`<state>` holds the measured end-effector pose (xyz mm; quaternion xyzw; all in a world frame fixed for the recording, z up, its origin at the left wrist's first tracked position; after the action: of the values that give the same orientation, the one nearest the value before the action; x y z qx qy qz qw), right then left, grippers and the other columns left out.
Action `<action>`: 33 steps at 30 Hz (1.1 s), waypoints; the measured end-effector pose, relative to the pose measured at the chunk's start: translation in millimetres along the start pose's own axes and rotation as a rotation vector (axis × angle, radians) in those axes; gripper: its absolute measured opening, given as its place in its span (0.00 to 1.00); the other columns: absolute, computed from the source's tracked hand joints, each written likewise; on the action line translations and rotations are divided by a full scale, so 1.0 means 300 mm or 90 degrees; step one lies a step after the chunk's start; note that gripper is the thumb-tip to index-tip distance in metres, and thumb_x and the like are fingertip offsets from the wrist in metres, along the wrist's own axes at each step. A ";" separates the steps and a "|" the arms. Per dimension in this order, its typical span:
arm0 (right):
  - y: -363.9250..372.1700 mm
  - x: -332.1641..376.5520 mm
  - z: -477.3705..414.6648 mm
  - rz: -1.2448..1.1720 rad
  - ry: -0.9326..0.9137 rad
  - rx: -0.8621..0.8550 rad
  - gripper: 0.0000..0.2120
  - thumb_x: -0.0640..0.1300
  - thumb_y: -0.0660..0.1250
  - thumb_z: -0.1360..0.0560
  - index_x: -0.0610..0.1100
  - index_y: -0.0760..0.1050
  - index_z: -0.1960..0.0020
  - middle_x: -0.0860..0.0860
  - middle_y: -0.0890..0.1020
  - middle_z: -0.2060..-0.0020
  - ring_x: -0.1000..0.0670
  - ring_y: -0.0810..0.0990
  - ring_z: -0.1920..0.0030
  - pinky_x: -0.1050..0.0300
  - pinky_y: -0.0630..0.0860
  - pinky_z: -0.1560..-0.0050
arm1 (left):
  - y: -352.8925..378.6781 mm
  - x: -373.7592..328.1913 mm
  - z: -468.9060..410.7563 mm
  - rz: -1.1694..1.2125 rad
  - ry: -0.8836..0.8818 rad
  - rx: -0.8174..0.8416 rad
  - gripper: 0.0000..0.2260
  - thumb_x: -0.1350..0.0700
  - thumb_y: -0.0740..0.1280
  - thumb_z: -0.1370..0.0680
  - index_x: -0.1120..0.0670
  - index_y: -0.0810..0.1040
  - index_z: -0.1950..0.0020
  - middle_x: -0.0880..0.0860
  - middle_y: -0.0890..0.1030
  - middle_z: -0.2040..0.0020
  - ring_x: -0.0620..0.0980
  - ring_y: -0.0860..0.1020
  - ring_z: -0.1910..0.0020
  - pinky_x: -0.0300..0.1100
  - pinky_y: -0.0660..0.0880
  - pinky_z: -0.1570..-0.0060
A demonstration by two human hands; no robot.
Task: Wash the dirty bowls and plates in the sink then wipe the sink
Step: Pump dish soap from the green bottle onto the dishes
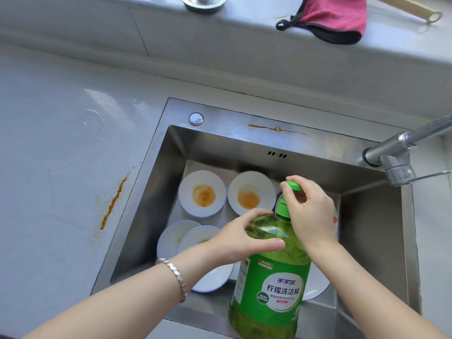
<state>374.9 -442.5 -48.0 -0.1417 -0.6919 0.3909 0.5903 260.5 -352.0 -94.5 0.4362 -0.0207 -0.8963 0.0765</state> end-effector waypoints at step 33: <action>0.148 0.241 0.025 -0.138 -0.033 0.100 0.09 0.47 0.69 0.27 0.49 0.80 0.48 0.57 0.80 0.56 0.58 0.78 0.61 0.72 0.70 0.57 | -0.242 -0.013 0.206 -0.025 0.045 -0.115 0.26 0.42 0.75 0.43 0.35 0.76 0.46 0.45 0.84 0.50 0.43 0.81 0.49 0.44 0.77 0.44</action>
<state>337.0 -368.7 -28.4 -0.0095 -0.6854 0.3812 0.6204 205.6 -281.4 -60.9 0.4594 0.0718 -0.8798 0.0989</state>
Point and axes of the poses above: each hand's wrist, its own z-axis away from the middle knuckle, its own y-axis out of the palm, x = y × z, the point moved 3 cm from there along -z, towards the middle knuckle
